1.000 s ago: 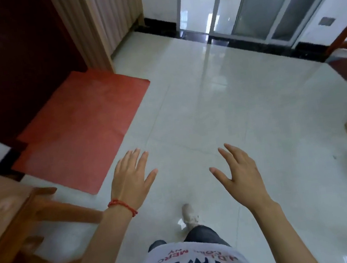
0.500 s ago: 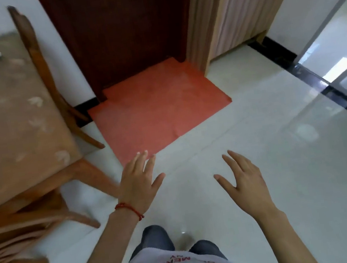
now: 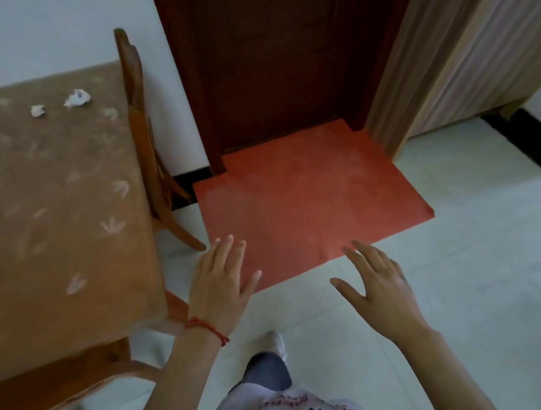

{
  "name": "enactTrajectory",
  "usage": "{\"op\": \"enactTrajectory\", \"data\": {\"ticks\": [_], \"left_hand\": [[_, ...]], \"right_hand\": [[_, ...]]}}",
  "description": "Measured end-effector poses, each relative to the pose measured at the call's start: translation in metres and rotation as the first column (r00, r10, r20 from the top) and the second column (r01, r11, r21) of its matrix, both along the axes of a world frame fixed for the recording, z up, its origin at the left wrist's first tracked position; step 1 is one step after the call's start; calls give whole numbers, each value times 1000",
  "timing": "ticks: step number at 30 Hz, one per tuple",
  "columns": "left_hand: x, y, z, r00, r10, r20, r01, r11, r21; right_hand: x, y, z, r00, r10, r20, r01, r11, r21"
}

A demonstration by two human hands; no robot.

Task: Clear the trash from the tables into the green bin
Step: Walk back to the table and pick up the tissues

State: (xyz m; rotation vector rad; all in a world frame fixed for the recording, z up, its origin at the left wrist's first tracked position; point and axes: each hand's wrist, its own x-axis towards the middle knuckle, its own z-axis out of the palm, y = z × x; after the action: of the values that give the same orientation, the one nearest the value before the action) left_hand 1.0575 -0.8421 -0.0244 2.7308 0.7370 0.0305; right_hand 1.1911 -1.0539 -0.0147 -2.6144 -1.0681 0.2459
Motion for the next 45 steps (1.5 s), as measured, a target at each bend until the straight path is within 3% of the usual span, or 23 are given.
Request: {"op": "enactTrajectory", "data": {"ticks": [16,26,45], "left_hand": [[187,171,8,990,139,-1,-139,989,53],[298,252,19,959,283,-13,-282,957,66],[395,468,33,908,416,42,-418,906,72]], "right_hand": [[208,189,11,992,127,-24,-127,992,12],[351,310,29,948,314,-50,-314,949,20],[464,560,21,910,416,0,-415,908,66]]}}
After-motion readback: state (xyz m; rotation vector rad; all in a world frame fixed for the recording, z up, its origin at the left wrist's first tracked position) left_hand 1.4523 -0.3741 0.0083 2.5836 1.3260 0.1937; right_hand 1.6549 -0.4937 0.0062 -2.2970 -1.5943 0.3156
